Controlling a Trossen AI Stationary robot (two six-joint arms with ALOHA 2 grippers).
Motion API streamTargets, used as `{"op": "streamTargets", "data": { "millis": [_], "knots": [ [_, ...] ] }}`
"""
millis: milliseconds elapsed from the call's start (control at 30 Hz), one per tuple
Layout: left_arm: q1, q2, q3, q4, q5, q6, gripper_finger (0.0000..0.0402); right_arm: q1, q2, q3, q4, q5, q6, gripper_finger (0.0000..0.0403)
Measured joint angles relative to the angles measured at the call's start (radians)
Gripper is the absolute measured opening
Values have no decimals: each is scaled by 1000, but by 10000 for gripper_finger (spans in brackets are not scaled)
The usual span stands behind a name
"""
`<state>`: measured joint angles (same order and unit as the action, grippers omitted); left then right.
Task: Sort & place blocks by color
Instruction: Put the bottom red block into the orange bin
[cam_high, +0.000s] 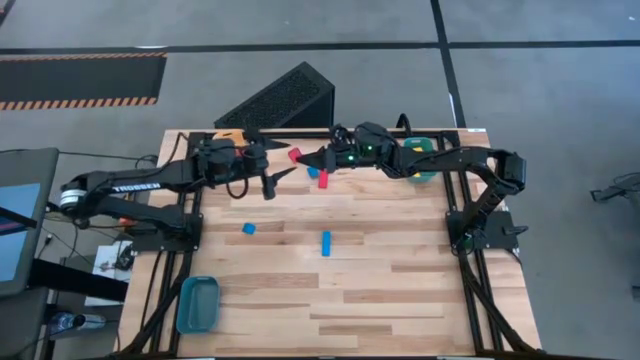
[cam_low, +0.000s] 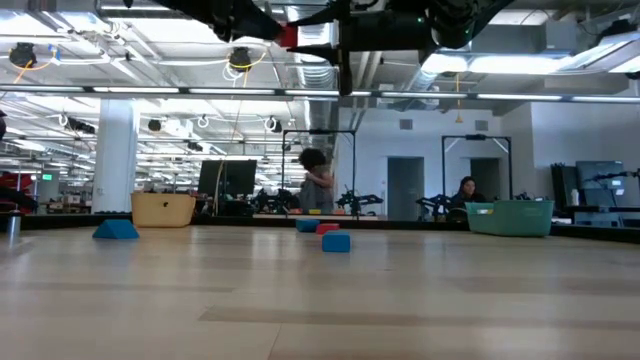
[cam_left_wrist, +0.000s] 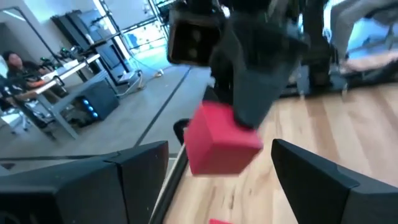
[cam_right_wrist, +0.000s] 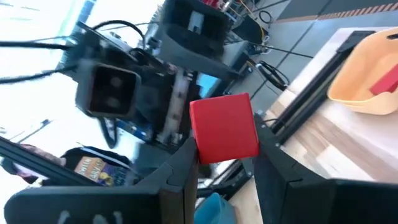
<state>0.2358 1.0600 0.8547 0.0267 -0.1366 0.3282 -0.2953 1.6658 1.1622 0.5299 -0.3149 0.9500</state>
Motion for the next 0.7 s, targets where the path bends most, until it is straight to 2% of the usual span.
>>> {"op": "streamTargets", "data": {
  "millis": [267, 467, 700],
  "knots": [
    [-24, 23, 0, 93, -40, 83, 270, -1, 0, 0, 38, -8, 65, 125],
    [-28, 22, 0, 125, -77, 160, 227, -1, 0, 0, 41, -8, 73, 125],
    [-28, 22, 0, 116, -74, 165, 187, -2, 0, 0, 41, -12, 74, 125]
  ]
}}
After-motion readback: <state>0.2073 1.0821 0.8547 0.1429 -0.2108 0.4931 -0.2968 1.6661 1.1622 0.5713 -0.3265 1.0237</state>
